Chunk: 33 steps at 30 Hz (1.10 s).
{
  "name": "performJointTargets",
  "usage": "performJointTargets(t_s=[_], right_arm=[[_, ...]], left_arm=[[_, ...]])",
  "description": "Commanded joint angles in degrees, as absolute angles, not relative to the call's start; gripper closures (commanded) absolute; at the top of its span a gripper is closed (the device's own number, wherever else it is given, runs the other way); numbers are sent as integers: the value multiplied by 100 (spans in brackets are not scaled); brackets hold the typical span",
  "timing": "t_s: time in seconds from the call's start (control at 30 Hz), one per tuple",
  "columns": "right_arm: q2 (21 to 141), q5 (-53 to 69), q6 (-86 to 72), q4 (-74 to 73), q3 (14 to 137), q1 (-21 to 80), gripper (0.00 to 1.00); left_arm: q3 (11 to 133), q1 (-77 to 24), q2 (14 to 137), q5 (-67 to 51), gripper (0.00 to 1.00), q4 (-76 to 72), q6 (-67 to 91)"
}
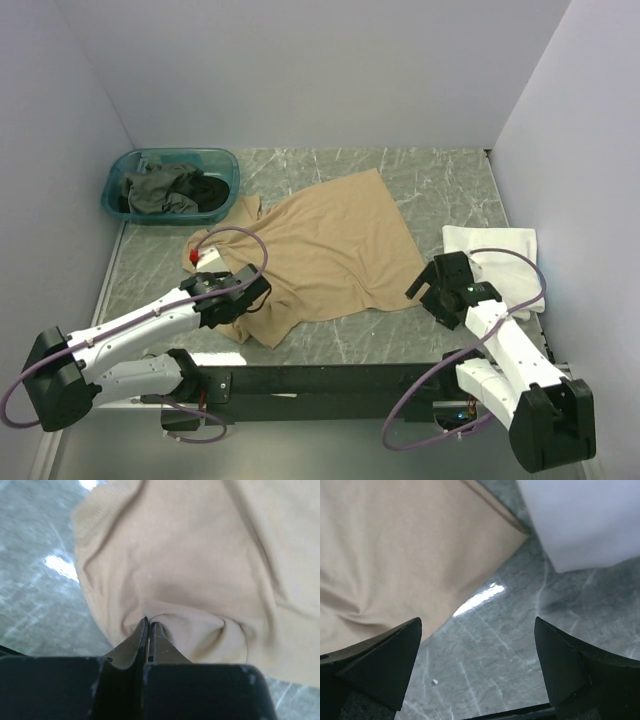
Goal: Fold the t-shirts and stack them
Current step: Flatten the tshirt out
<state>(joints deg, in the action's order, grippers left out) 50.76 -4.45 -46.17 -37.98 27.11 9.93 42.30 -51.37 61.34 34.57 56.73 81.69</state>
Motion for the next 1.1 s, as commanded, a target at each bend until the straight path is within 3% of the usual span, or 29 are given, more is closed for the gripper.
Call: performJointTargets(t_s=[0.0, 0.07, 0.4, 0.53, 0.63, 0.73, 0.93, 1.07], right_arm=[[5360, -1026, -4956, -3796, 2724, 906, 0], [5493, -1467, -5001, -3806, 2733, 870, 2], [6011, -1433, -4825, -3094, 2804, 826, 21], [6336, -1398, -4781, -2822, 2795, 826, 23], [6547, -1248, -4667, -2619, 2821, 817, 33], [6574, -1125, -4614, -2540, 2813, 826, 65], [6144, -1387, -4465, -2584, 2768, 826, 99], [5933, -1608, -4298, -2654, 2935, 817, 100]], left_arm=[[4087, -4826, 5872, 3770, 99, 5484, 7813], [3999, -4632, 5801, 3736, 99, 5362, 7683], [3858, -4482, 5590, 3454, 99, 4878, 7233], [3867, -4474, 5625, 3428, 99, 4834, 7190], [3911, -4482, 5686, 3436, 99, 4886, 7207], [3955, -4474, 5704, 3489, 99, 4965, 7260], [4060, -4465, 5555, 3603, 99, 5062, 7321], [4210, -4465, 5423, 3770, 99, 5246, 7392]])
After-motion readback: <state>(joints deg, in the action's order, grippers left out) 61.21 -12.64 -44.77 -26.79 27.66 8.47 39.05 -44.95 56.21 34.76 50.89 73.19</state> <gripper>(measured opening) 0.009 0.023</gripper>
